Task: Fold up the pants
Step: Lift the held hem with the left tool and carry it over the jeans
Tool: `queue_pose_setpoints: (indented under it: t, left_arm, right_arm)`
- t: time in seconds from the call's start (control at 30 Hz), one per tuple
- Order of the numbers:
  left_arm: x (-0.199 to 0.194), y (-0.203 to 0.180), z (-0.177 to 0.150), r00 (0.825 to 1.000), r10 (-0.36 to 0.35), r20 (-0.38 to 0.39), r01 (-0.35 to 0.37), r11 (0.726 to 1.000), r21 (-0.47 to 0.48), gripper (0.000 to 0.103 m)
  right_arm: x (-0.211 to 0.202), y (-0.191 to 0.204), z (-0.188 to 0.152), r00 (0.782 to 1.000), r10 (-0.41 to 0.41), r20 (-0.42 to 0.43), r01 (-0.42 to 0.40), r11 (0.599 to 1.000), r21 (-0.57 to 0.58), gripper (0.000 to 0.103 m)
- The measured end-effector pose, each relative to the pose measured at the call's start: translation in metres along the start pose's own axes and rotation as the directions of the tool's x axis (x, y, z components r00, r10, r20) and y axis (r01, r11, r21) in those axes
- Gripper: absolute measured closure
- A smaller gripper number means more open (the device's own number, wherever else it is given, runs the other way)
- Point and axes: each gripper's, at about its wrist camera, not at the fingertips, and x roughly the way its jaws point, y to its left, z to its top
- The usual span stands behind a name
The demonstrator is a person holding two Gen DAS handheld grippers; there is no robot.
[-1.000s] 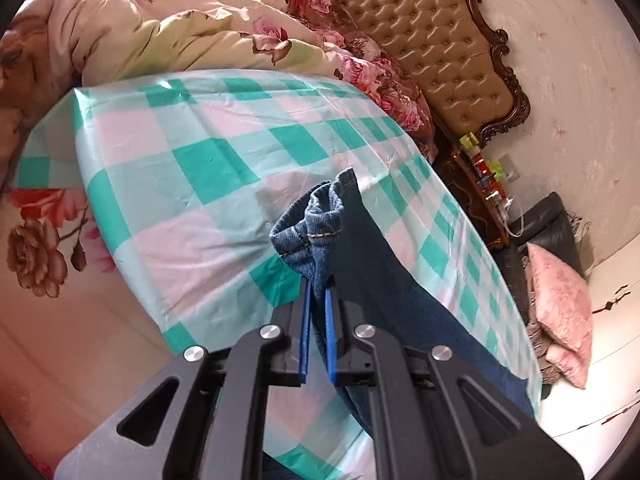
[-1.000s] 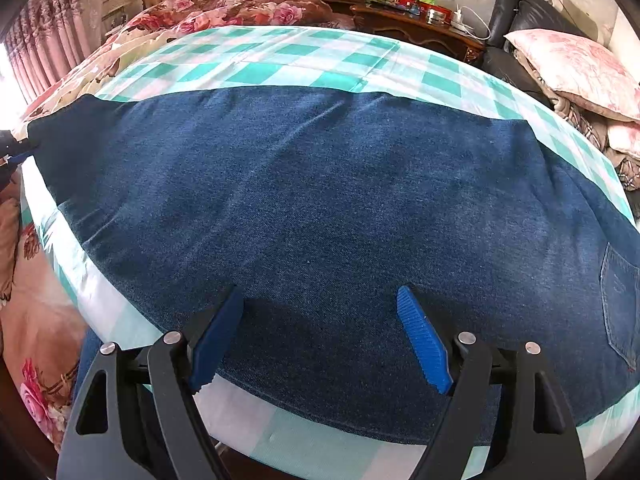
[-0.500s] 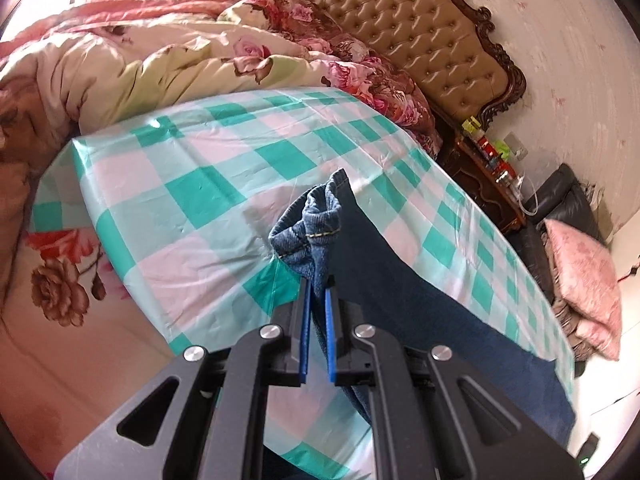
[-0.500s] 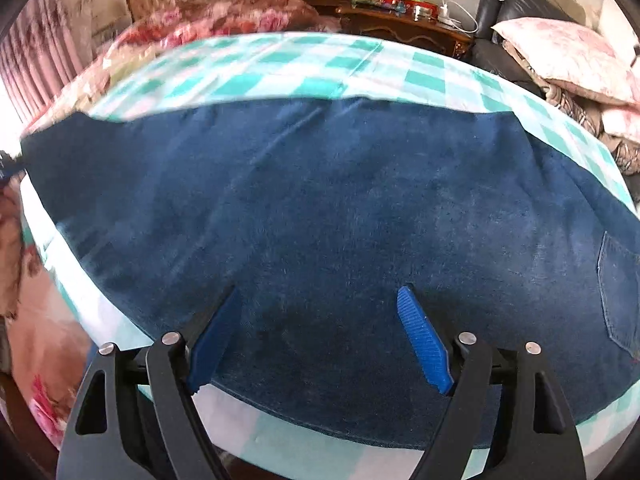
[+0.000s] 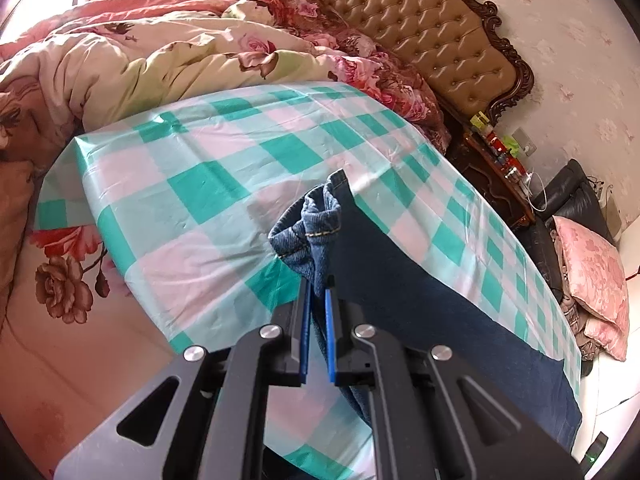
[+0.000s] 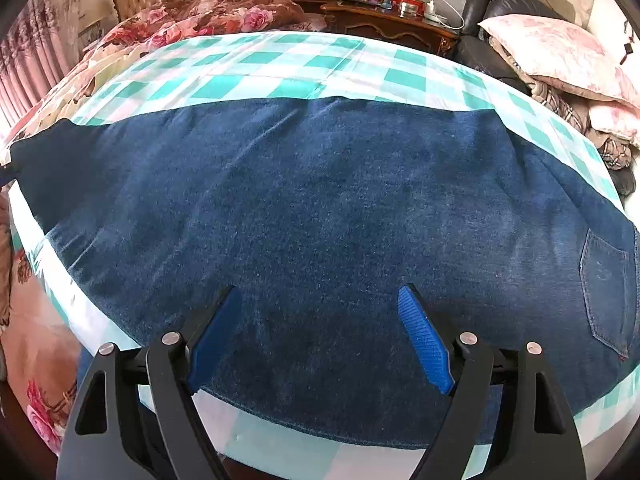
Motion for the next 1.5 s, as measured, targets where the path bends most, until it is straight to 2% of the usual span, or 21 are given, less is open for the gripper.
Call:
queue_pose_setpoints:
  t: [0.2, 0.4, 0.43, 0.47, 0.53, 0.7, 0.77, 0.83, 0.9, 1.03, 1.1, 1.17, 1.2, 1.27, 1.3, 1.33, 1.4, 1.43, 1.5]
  left_arm:
    - [0.007, 0.011, -0.003, 1.000, -0.009, -0.019, 0.008, 0.999, -0.041, 0.097]
    - [0.020, 0.038, -0.010, 0.996, -0.055, -0.064, 0.044, 0.986, -0.161, 0.095]
    - [0.023, 0.043, -0.012, 0.995, -0.069, -0.075, 0.054, 0.980, -0.190, 0.086]
    - [0.025, 0.047, -0.014, 0.993, -0.080, -0.084, 0.060, 0.975, -0.212, 0.072]
    - [0.028, 0.054, -0.019, 0.989, -0.118, -0.091, 0.093, 0.965, -0.247, 0.068]
    - [0.034, 0.058, -0.018, 0.983, -0.162, -0.084, 0.132, 0.950, -0.283, 0.071]
    - [0.042, 0.067, -0.014, 0.981, -0.174, -0.089, 0.137, 0.937, -0.323, 0.093]
    - [0.045, 0.075, -0.013, 0.972, -0.219, -0.082, 0.174, 0.913, -0.369, 0.094]
    - [0.042, 0.072, -0.013, 0.974, -0.214, -0.077, 0.175, 0.921, -0.347, 0.095]
    - [0.025, 0.051, -0.010, 0.988, -0.141, -0.058, 0.124, 0.963, -0.238, 0.096]
    - [0.010, 0.026, -0.007, 0.998, -0.063, -0.030, 0.059, 0.992, -0.114, 0.096]
    - [-0.006, -0.011, -0.006, 0.999, 0.035, 0.018, -0.036, 0.998, 0.056, 0.096]
    - [-0.012, -0.029, -0.007, 0.996, 0.078, 0.045, -0.084, 0.988, 0.133, 0.096]
    - [-0.027, -0.080, -0.018, 0.981, 0.144, 0.131, -0.179, 0.932, 0.314, 0.096]
    - [-0.032, -0.097, -0.024, 0.975, 0.153, 0.159, -0.202, 0.907, 0.369, 0.096]
    - [-0.036, -0.119, -0.033, 0.968, 0.159, 0.193, -0.230, 0.870, 0.436, 0.096]
    - [-0.042, -0.169, -0.059, 0.955, 0.149, 0.257, -0.276, 0.768, 0.578, 0.096]
    - [-0.044, -0.198, -0.083, 0.949, 0.126, 0.289, -0.292, 0.697, 0.655, 0.096]
    - [-0.043, -0.233, -0.124, 0.947, 0.076, 0.311, -0.293, 0.600, 0.745, 0.096]
  right_arm:
    - [0.001, 0.000, 0.001, 1.000, -0.001, -0.004, 0.001, 1.000, 0.000, 0.025]
    - [0.004, 0.001, -0.001, 1.000, -0.004, -0.013, 0.004, 1.000, -0.005, 0.025]
    - [0.005, 0.002, -0.001, 1.000, -0.006, -0.016, 0.006, 1.000, -0.007, 0.025]
    - [0.006, 0.002, -0.001, 1.000, -0.007, -0.016, 0.007, 1.000, -0.009, 0.025]
    - [0.006, 0.002, -0.002, 1.000, -0.008, -0.015, 0.008, 1.000, -0.011, 0.025]
    - [0.007, 0.002, -0.002, 1.000, -0.005, -0.017, 0.005, 1.000, -0.010, 0.025]
    - [0.006, 0.000, -0.003, 1.000, 0.005, -0.019, -0.005, 1.000, -0.001, 0.025]
    - [0.004, -0.005, -0.004, 1.000, 0.009, -0.018, -0.009, 1.000, 0.010, 0.025]
    - [0.001, -0.013, -0.005, 1.000, 0.000, -0.018, 0.000, 1.000, 0.022, 0.025]
    - [-0.006, -0.036, -0.007, 0.999, -0.032, -0.012, 0.032, 0.997, 0.067, 0.025]
    - [-0.013, -0.058, -0.008, 0.997, -0.074, 0.002, 0.073, 0.991, 0.108, 0.025]
    - [-0.016, -0.080, -0.011, 0.994, -0.108, 0.003, 0.106, 0.981, 0.159, 0.025]
    - [-0.016, -0.090, -0.012, 0.993, -0.121, -0.002, 0.120, 0.977, 0.175, 0.025]
    - [-0.011, -0.109, -0.018, 0.989, -0.145, -0.032, 0.148, 0.970, 0.193, 0.025]
    - [-0.004, -0.117, -0.022, 0.989, -0.135, -0.060, 0.144, 0.971, 0.193, 0.024]
    - [-0.005, -0.124, -0.025, 0.993, -0.105, -0.047, 0.112, 0.970, 0.214, 0.024]
    - [-0.009, -0.132, -0.027, 0.994, -0.101, -0.040, 0.108, 0.965, 0.240, 0.023]
    - [-0.012, -0.136, -0.027, 0.996, -0.084, -0.029, 0.089, 0.961, 0.263, 0.023]
    - [-0.015, -0.145, -0.027, 1.000, 0.012, -0.016, -0.006, 0.949, 0.316, 0.023]
